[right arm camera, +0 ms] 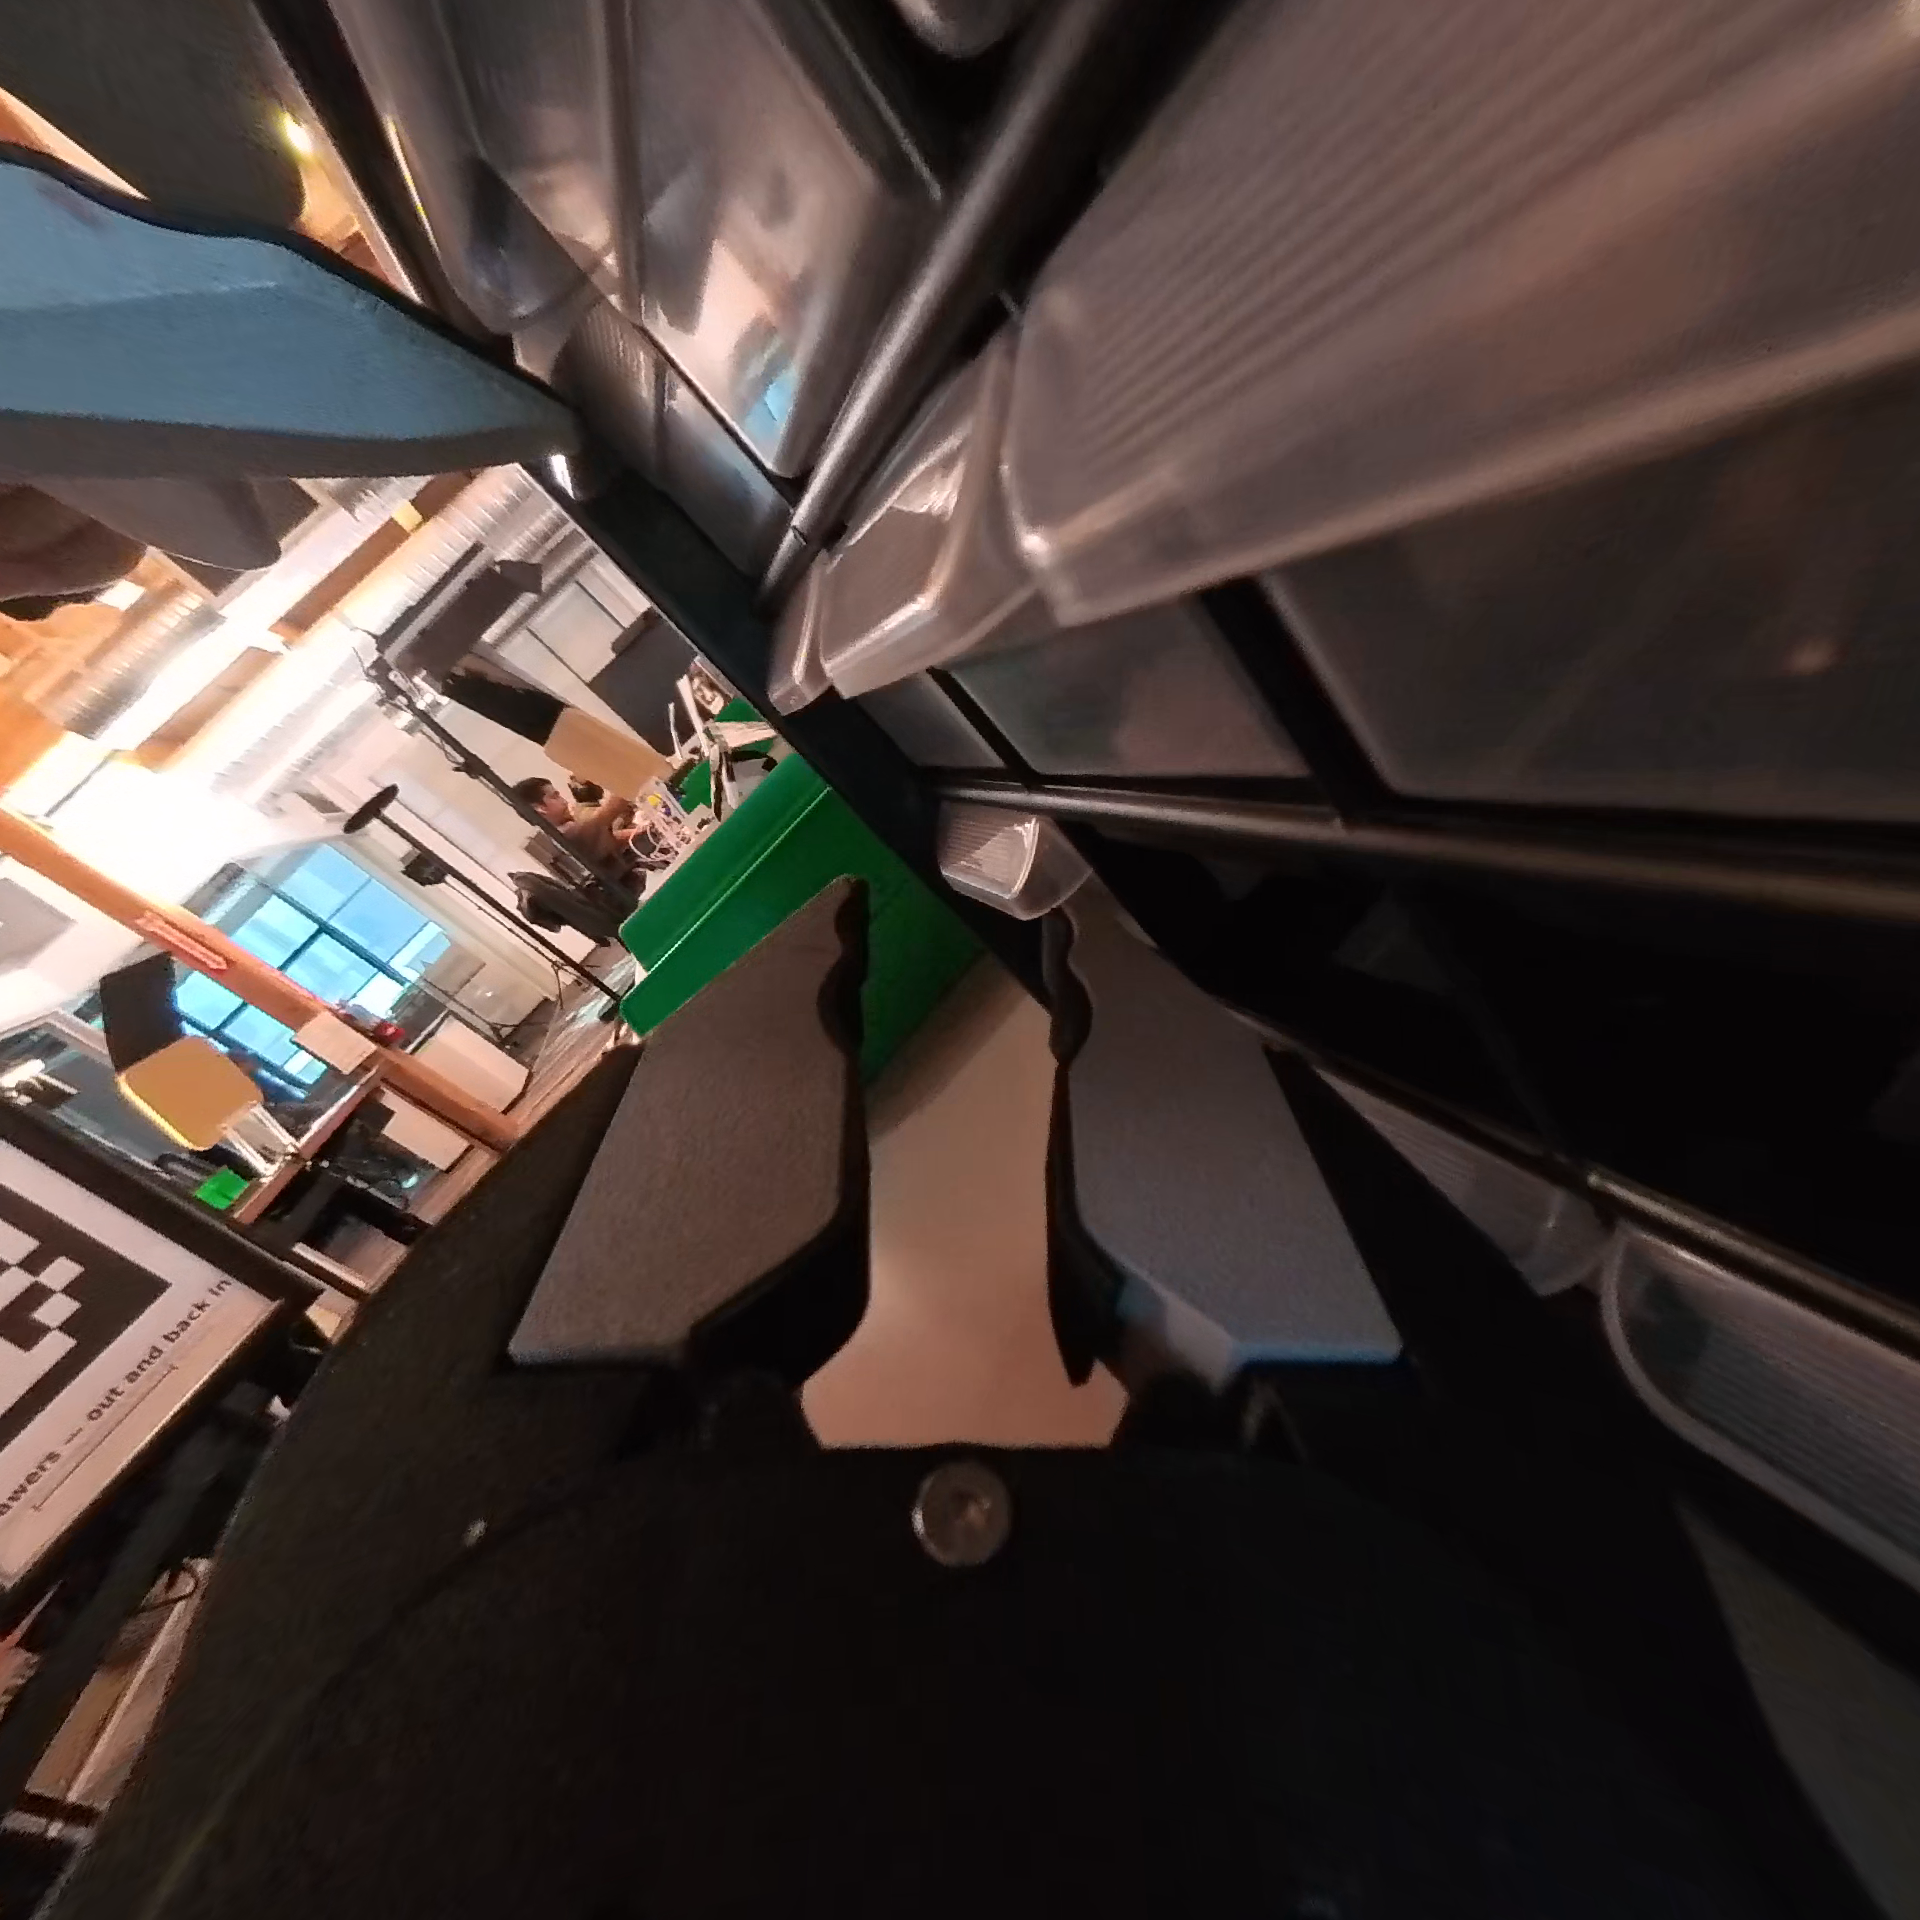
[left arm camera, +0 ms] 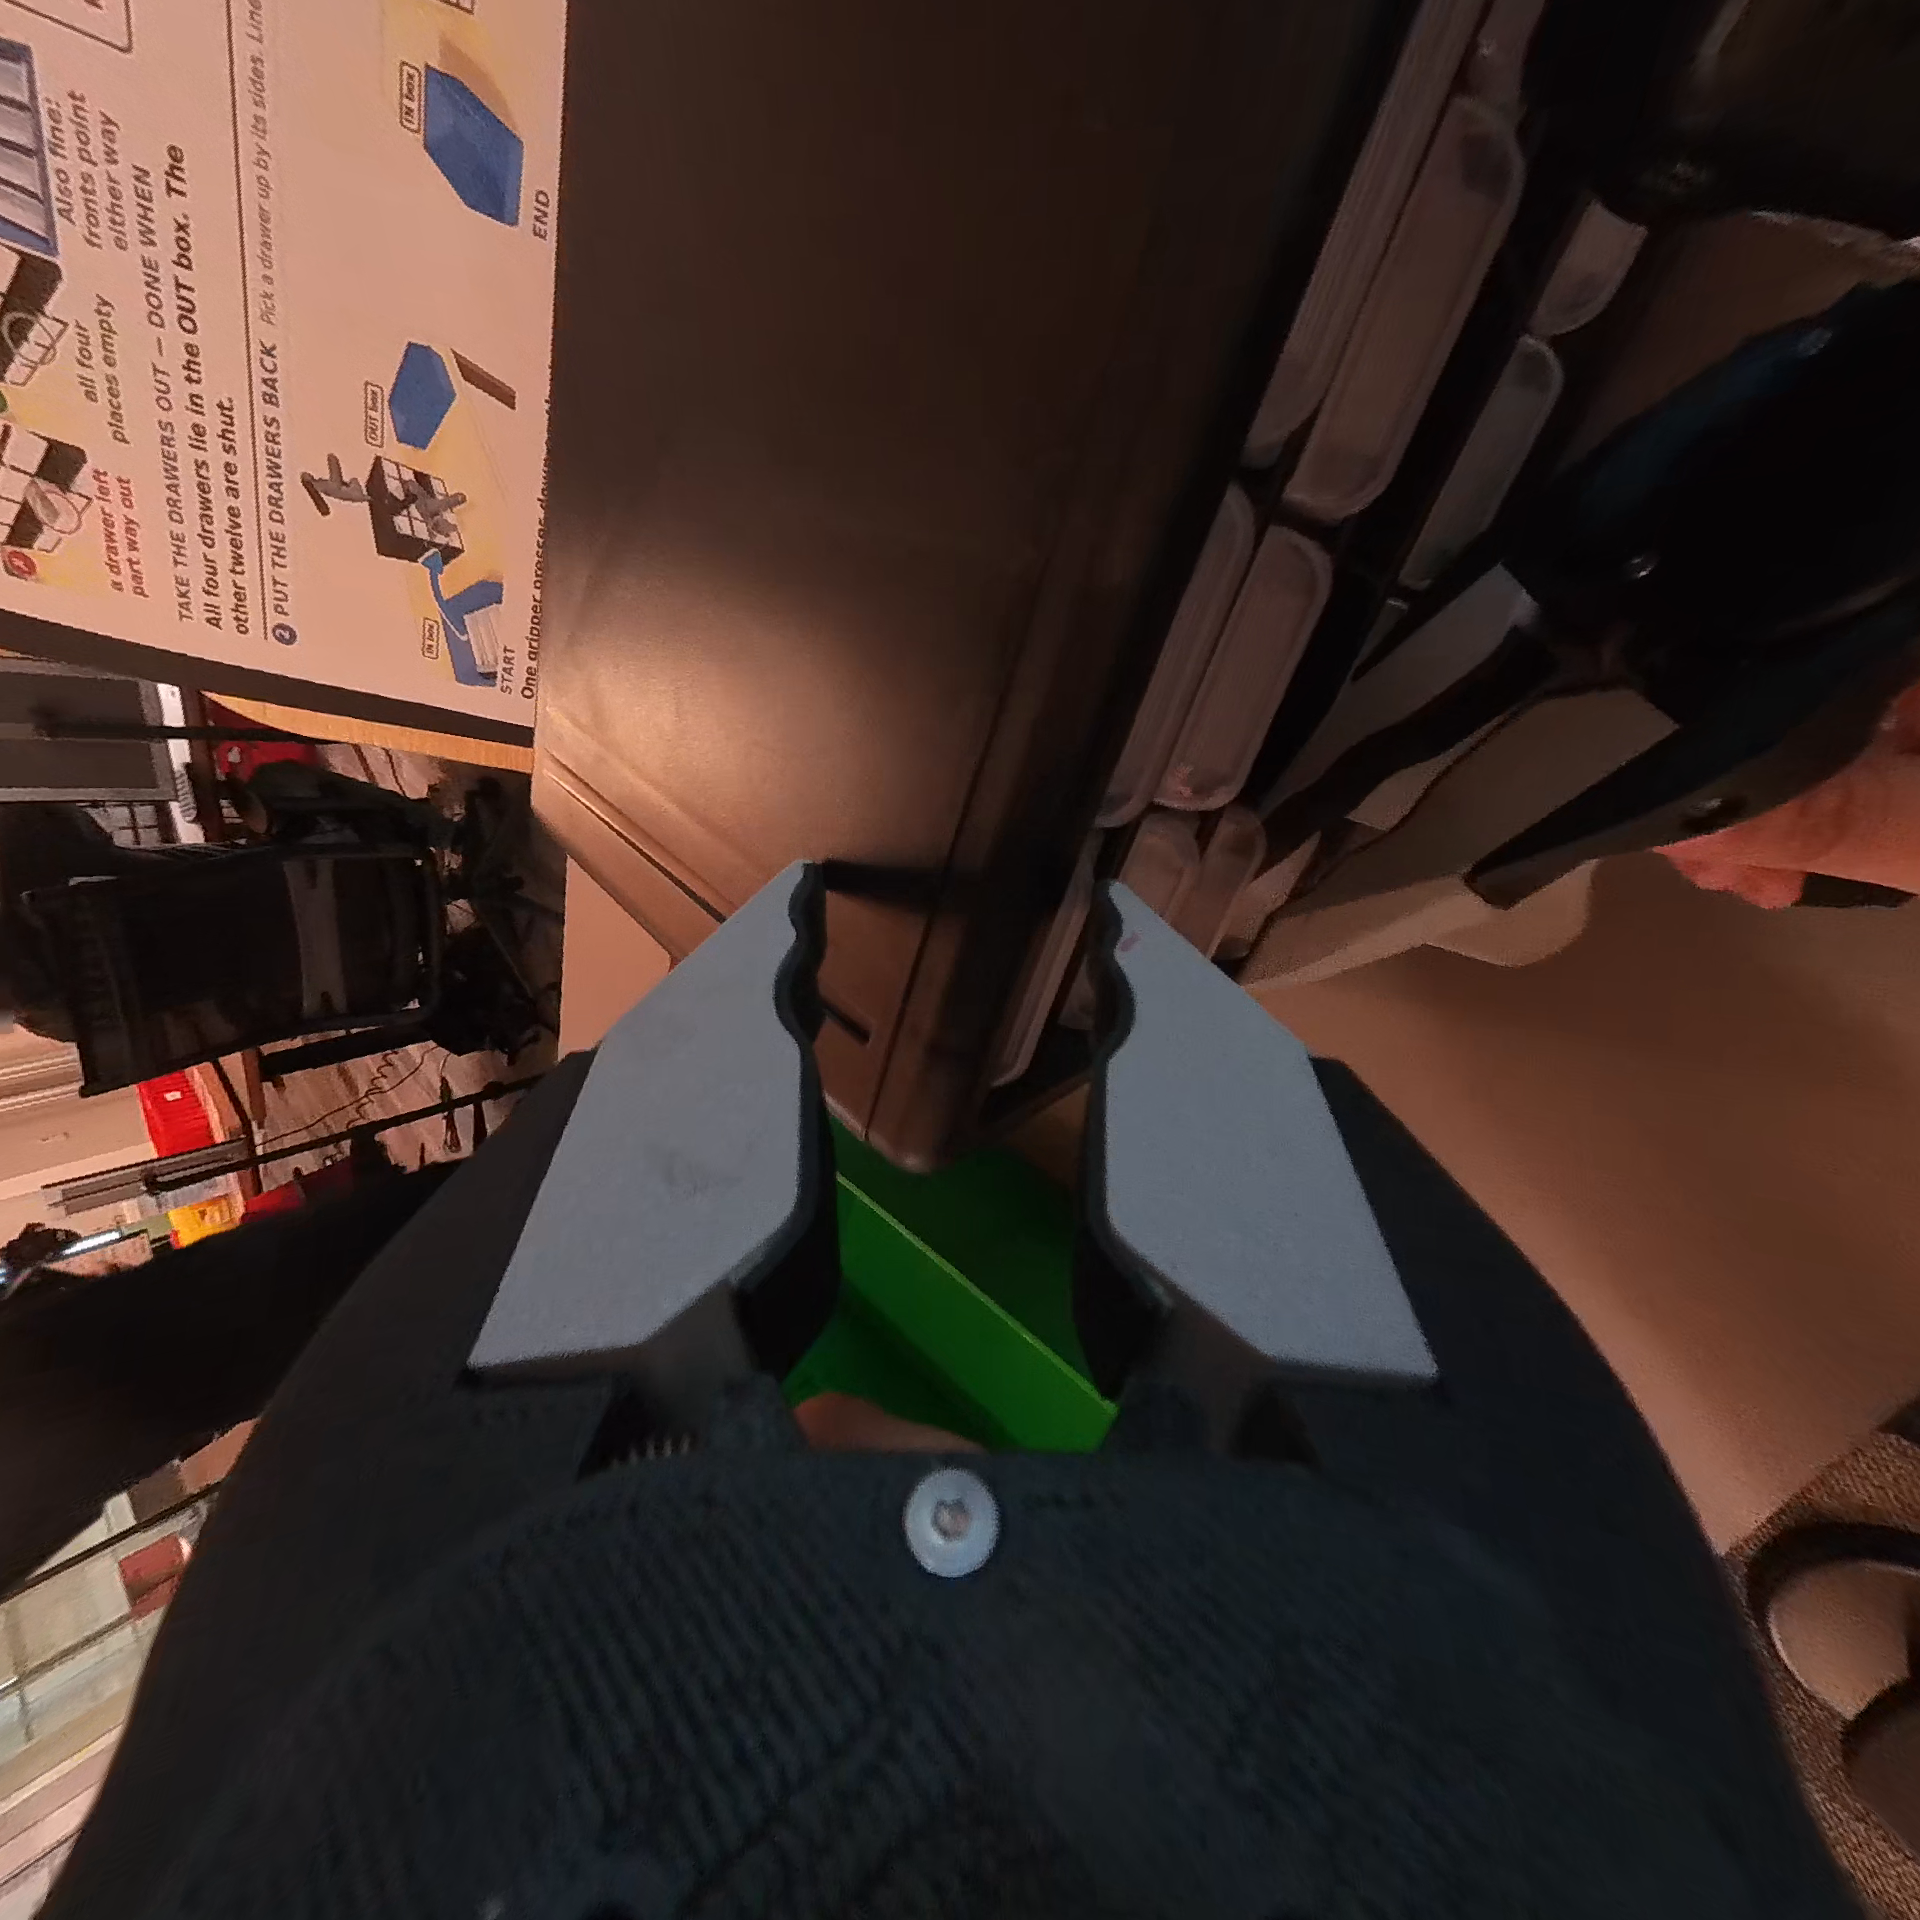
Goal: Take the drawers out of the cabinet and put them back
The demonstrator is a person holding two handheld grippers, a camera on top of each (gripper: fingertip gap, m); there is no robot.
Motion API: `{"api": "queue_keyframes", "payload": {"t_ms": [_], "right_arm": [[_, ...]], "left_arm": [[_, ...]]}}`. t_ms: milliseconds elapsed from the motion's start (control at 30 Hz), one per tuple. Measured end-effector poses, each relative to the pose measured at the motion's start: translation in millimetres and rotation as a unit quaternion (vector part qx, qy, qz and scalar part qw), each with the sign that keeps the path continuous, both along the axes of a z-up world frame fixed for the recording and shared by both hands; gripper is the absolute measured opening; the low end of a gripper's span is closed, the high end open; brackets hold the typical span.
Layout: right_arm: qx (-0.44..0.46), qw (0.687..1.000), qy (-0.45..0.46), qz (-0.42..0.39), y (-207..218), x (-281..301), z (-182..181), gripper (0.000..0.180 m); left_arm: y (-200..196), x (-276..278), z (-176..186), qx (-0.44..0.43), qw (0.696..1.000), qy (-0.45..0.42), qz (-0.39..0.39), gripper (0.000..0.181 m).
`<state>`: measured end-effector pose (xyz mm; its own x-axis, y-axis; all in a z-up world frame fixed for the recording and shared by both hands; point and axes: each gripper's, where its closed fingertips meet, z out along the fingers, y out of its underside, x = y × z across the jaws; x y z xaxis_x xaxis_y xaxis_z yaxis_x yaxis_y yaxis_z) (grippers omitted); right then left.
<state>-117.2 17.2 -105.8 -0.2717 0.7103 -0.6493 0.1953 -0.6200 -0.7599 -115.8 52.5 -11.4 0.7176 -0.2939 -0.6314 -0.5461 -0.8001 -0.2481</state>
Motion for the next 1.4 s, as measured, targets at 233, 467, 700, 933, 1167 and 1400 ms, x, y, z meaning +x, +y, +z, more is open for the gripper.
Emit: {"api": "queue_keyframes", "payload": {"t_ms": [233,467,700,933,1167,1400], "right_arm": [[0.024,0.999,-0.032,0.004,0.9,4.1,-10.8,0.0],[0.019,0.999,-0.005,0.049,-19.6,26.8,-5.9,0.0],[0.032,0.999,-0.03,0.004,-7.9,26.7,-16.0,0.019],[-0.048,0.999,0.003,-0.024,9.9,19.0,-8.3,0.054],[-0.101,0.993,0.058,-0.015,15.3,29.7,5.3,0.031],[-0.096,0.995,0.023,0.026,-2.1,13.1,-4.8,0.048]], "left_arm": [[-0.3,0.0,-0.1,-0.004,1.0,0.004,0.002,0.05],[-0.5,-0.1,0.1,-0.006,1.0,0.005,-0.001,0.05],[-0.8,0.1,0.0,-0.002,1.0,0.004,-0.001,0.05],[-0.4,-0.6,0.0,-0.001,1.0,0.005,-0.001,0.049],[0.6,-2.4,-0.8,-0.006,1.0,0.025,0.005,0.05],[0.4,-2.1,-0.5,-0.009,1.0,0.021,0.004,0.05]]}}
